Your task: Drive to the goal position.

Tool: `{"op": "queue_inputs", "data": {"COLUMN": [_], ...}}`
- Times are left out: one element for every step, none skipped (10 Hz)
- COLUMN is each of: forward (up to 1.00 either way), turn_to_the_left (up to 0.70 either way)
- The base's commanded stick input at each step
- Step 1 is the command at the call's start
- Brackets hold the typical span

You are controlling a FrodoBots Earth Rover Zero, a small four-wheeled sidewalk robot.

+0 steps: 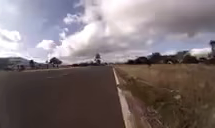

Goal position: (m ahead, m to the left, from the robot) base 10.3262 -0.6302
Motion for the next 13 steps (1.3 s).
{"op": "queue_inputs", "data": {"forward": [0.84, 0.81, 0.82, 0.82, 0.81, 0.81, 0.81, 0.81, 0.81, 0.83, 0.85, 0.83, 0.81], "turn_to_the_left": [-0.02, 0.00, 0.00, 0.00, 0.00, 0.00, 0.00, -0.17, -0.02, -0.14, -0.30, -0.18, -0.01]}}
